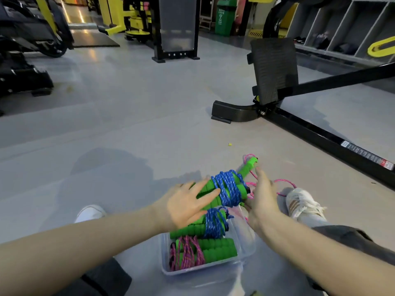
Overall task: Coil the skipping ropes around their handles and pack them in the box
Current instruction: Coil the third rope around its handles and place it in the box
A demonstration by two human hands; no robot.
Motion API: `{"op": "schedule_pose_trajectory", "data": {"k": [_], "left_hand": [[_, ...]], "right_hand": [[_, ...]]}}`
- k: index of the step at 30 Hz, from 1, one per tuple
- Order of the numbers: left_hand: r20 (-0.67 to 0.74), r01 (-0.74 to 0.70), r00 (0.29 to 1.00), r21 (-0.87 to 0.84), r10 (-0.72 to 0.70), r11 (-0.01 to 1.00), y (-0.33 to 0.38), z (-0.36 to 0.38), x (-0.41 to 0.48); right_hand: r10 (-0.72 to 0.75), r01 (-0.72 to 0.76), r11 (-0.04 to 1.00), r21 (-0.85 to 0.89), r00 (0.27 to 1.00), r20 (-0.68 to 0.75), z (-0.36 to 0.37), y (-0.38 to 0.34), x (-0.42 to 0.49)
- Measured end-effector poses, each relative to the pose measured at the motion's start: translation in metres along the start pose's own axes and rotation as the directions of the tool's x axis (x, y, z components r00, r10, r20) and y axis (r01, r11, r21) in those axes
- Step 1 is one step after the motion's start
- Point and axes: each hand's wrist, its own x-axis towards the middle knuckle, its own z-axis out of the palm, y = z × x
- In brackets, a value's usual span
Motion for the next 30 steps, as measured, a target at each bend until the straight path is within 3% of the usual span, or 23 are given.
{"op": "schedule_pose_trajectory", "data": {"k": [4,9,11,12,15,16,17,18,19,20,21,22,23,25,28,30], "left_hand": [[0.109,-0.059,0.992,-0.041,0.063,0.997,0.025,0.023,-0.017],[0.195,-0.176,0.962,-0.093,0.192,0.980,0.036,0.041,-0.027],[0.266,-0.156,0.945,-0.138,0.188,0.978,0.040,0.044,-0.026],[0.330,-0.133,0.927,-0.156,0.179,0.979,0.045,0.044,-0.024],[0.593,-0.027,0.786,-0.246,0.173,0.969,0.058,0.047,-0.024],[0.618,0.002,0.770,-0.249,0.158,0.968,0.061,0.046,-0.024],[0.629,0.017,0.764,-0.243,0.144,0.970,0.062,0.048,-0.024],[0.644,0.025,0.753,-0.233,0.135,0.972,0.063,0.051,-0.024],[0.652,0.023,0.748,-0.219,0.128,0.975,0.063,0.051,-0.024],[0.667,0.027,0.735,-0.205,0.119,0.978,0.064,0.049,-0.022],[0.672,0.023,0.732,-0.187,0.111,0.982,0.064,0.049,-0.022],[0.663,0.004,0.741,-0.165,0.108,0.986,0.064,0.049,-0.023],[0.625,-0.021,0.773,-0.148,0.110,0.989,0.063,0.051,-0.025],[0.542,-0.063,0.830,-0.149,0.135,0.987,0.059,0.056,-0.032],[0.469,-0.053,0.871,-0.202,0.144,0.978,0.056,0.062,-0.046],[0.419,-0.056,0.895,-0.228,0.150,0.972,0.052,0.060,-0.054]], "right_hand": [[0.033,-0.024,0.997,0.076,0.993,-0.117,-0.019,0.052,-0.010],[0.037,-0.039,0.999,-0.030,0.996,-0.078,-0.041,0.088,-0.011],[0.024,-0.027,0.994,-0.103,0.999,-0.031,-0.045,0.089,-0.009],[0.034,-0.034,0.990,-0.134,0.999,-0.004,-0.047,0.089,-0.006],[0.068,-0.027,0.941,-0.337,0.991,0.112,-0.053,0.090,-0.001],[0.060,0.026,0.880,-0.475,0.985,0.164,-0.054,0.088,0.001],[0.035,0.138,0.754,-0.642,0.968,0.249,-0.056,0.084,0.003],[0.025,0.302,0.532,-0.791,0.928,0.371,-0.058,0.080,0.007],[0.047,0.470,0.241,-0.849,0.868,0.494,-0.058,0.073,0.014],[0.098,0.587,-0.030,-0.809,0.807,0.582,-0.058,0.063,0.018],[0.157,0.662,-0.229,-0.714,0.749,0.644,-0.059,0.052,0.022],[0.210,0.720,-0.346,-0.601,0.684,0.699,-0.060,0.044,0.028],[0.264,0.777,-0.389,-0.495,0.608,0.748,-0.060,0.038,0.035],[0.355,0.859,-0.367,-0.358,0.485,0.800,-0.057,0.032,0.046],[0.421,0.894,-0.363,-0.263,0.410,0.809,-0.047,0.034,0.055],[0.447,0.886,-0.398,-0.239,0.415,0.792,-0.042,0.035,0.057]]}}
